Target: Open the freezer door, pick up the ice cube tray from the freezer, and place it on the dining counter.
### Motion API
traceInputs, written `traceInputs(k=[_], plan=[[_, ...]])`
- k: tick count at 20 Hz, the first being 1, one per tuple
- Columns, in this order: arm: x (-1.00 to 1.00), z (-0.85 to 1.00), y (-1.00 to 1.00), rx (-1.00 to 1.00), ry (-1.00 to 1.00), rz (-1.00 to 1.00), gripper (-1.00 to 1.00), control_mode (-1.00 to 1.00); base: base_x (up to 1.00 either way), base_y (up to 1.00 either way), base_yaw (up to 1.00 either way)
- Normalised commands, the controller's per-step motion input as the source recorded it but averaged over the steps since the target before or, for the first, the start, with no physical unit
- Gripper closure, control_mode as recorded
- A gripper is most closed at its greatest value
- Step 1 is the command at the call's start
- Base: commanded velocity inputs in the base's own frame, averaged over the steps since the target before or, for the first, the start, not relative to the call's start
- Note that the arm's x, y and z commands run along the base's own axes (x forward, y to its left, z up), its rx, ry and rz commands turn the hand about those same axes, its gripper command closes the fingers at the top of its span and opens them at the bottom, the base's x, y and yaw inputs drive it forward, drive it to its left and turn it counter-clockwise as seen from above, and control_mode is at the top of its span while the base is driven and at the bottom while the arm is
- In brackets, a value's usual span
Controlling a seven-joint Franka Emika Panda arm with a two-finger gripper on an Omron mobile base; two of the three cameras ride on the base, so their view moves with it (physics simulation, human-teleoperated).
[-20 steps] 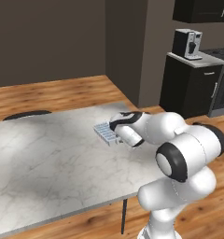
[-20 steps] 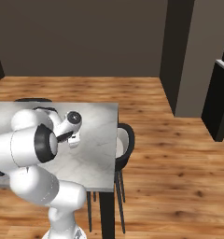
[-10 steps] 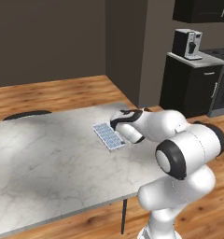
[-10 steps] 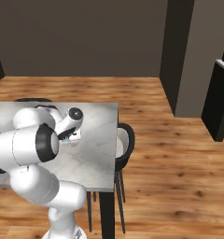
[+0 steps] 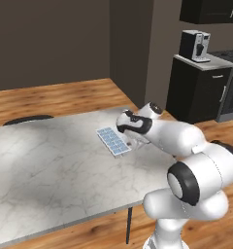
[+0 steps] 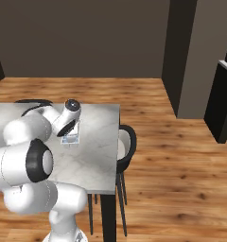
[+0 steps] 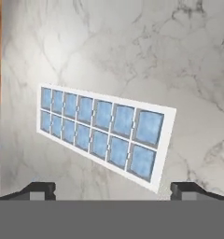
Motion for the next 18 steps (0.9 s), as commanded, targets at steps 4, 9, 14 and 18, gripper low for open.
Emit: traceInputs(k=[4, 9, 14, 18], plan=[[-0.61, 0.86, 0.00, 0.00, 0.19, -0.10, -1.00, -1.00, 0.00, 0.00, 0.00], [-0.50, 0.73, -0.05, 0.00, 0.20, -0.10, -1.00, -1.00, 0.00, 0.00, 0.00], [-0.75, 0.70, -0.25, 0.00, 0.17, -0.08, -1.00, -1.00, 0.00, 0.00, 0.00], [-0.90, 0.47, -0.44, 0.00, 0.10, -0.04, -1.00, -1.00, 0.00, 0.00, 0.00]])
